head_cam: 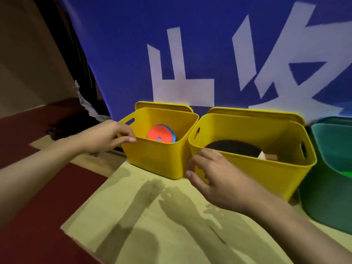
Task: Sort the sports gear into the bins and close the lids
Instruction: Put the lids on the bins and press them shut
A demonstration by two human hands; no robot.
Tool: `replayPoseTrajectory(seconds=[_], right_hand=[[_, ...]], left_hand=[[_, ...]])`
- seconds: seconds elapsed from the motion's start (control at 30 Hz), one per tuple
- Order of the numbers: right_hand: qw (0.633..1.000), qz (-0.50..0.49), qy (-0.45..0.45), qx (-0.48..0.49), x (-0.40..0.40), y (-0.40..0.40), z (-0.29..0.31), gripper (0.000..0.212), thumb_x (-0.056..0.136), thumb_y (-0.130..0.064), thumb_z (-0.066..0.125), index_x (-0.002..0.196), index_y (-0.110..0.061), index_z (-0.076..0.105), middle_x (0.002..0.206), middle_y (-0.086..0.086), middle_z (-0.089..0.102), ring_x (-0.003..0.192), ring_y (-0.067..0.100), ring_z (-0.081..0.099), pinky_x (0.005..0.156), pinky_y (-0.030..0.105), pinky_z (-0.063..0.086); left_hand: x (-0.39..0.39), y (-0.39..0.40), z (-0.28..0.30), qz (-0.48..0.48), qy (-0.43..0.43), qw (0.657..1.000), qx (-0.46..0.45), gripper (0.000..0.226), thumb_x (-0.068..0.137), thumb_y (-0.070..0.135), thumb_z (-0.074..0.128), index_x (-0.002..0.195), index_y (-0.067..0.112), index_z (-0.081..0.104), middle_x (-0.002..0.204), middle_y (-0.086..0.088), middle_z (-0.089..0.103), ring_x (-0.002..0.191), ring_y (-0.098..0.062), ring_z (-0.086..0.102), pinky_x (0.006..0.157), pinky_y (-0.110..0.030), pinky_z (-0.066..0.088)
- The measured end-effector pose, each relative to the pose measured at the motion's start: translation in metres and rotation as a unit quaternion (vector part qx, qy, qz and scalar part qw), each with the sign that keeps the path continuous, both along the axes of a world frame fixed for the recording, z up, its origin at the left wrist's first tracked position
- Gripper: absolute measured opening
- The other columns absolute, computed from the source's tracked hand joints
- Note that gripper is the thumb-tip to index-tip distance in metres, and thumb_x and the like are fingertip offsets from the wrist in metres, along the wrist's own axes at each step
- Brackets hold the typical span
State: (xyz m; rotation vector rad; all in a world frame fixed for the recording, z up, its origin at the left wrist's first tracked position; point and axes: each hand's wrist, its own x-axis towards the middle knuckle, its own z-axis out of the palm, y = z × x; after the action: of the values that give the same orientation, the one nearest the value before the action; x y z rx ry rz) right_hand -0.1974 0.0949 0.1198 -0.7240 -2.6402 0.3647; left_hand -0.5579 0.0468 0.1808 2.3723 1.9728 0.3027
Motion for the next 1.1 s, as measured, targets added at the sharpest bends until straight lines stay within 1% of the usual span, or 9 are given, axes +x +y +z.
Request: replayPoseTrajectory(seconds=[0.1,0.17,0.27,0.4,0.57,0.63,0.93,1.03,1.1], right_hand=[[1.0,-0.002,-0.02,-0.014,-0.016,0.02,0.045,0.027,0.102,-0.05,0.045,0.12,-0.034,0.057,0.12,-0.01,0.05,0.116,0.011,0.044,0.1,0.029,0.043],[0.999,-0.027,-0.025,-0.017,-0.028,0.035,0.079,0.03,0.102,-0.049,0.048,0.125,-0.032,0.057,0.124,-0.009,0.05,0.119,0.014,0.044,0.102,0.033,0.044],[0.996,-0.075,-0.038,-0.023,-0.045,0.051,0.12,0.034,0.101,-0.047,0.05,0.13,-0.03,0.055,0.127,-0.007,0.049,0.122,0.015,0.043,0.102,0.034,0.045],[0.986,-0.144,-0.061,-0.053,-0.075,0.053,0.157,0.037,0.101,-0.046,0.052,0.134,-0.029,0.053,0.135,-0.005,0.047,0.128,0.016,0.042,0.105,0.032,0.043],[0.972,-0.194,-0.106,-0.074,-0.117,0.059,0.165,0.041,0.099,-0.04,0.056,0.137,-0.024,0.053,0.135,0.003,0.047,0.128,0.027,0.042,0.108,0.039,0.041],[0.969,-0.21,-0.108,-0.078,-0.137,0.069,0.173,0.044,0.098,-0.038,0.057,0.139,-0.022,0.052,0.138,0.005,0.045,0.129,0.028,0.041,0.109,0.039,0.04],[0.952,-0.244,-0.153,-0.105,-0.181,0.159,0.153,0.053,0.1,-0.035,0.054,0.149,-0.016,0.043,0.153,0.008,0.038,0.138,0.027,0.037,0.112,0.041,0.041],[0.943,-0.251,-0.183,-0.123,-0.192,0.184,0.134,0.053,0.1,-0.034,0.052,0.149,-0.015,0.043,0.156,0.008,0.034,0.139,0.028,0.037,0.112,0.044,0.041],[0.935,-0.246,-0.218,-0.136,-0.199,0.193,0.117,0.052,0.101,-0.035,0.05,0.148,-0.015,0.045,0.16,0.009,0.028,0.142,0.03,0.035,0.113,0.048,0.04]], left_hand=[[-0.023,0.001,0.047,0.023,0.007,0.999,-0.041,0.031,0.097,0.048,0.058,0.122,0.035,0.071,0.113,0.02,0.07,0.1,0.007,0.066,0.088,-0.029,0.056],[-0.035,0.002,0.081,0.024,0.003,0.999,-0.044,0.029,0.099,0.032,0.062,0.127,0.034,0.067,0.109,0.018,0.071,0.096,0.006,0.066,0.082,-0.022,0.054],[-0.06,0.002,0.123,0.017,-0.023,0.998,-0.065,0.03,0.101,0.027,0.06,0.127,0.041,0.059,0.103,0.018,0.07,0.091,0.002,0.066,0.078,-0.022,0.053],[-0.115,0.004,0.163,0.032,-0.085,0.994,-0.059,0.034,0.1,0.025,0.062,0.13,0.041,0.059,0.107,0.017,0.066,0.092,-0.006,0.068,0.085,-0.034,0.057],[-0.17,0.005,0.176,0.043,-0.124,0.991,-0.04,0.035,0.098,0.017,0.063,0.116,0.047,0.06,0.11,0.011,0.067,0.089,-0.02,0.069,0.085,-0.045,0.057],[-0.186,0.009,0.181,0.034,-0.121,0.99,-0.056,0.038,0.098,0.017,0.064,0.114,0.05,0.059,0.112,0.008,0.065,0.091,-0.018,0.069,0.087,-0.045,0.057],[-0.192,0.053,0.175,0.002,-0.064,0.992,-0.108,0.041,0.102,0.029,0.058,0.142,0.038,0.052,0.13,0.013,0.048,0.115,-0.005,0.057,0.104,-0.028,0.045],[-0.192,0.073,0.169,-0.006,-0.041,0.993,-0.114,0.044,0.102,0.027,0.058,0.145,0.035,0.049,0.13,0.012,0.045,0.118,-0.005,0.052,0.099,-0.012,0.034],[-0.193,0.088,0.162,-0.01,-0.042,0.993,-0.112,0.045,0.102,0.027,0.058,0.146,0.035,0.049,0.13,0.012,0.044,0.119,-0.005,0.05,0.1,-0.013,0.033]])
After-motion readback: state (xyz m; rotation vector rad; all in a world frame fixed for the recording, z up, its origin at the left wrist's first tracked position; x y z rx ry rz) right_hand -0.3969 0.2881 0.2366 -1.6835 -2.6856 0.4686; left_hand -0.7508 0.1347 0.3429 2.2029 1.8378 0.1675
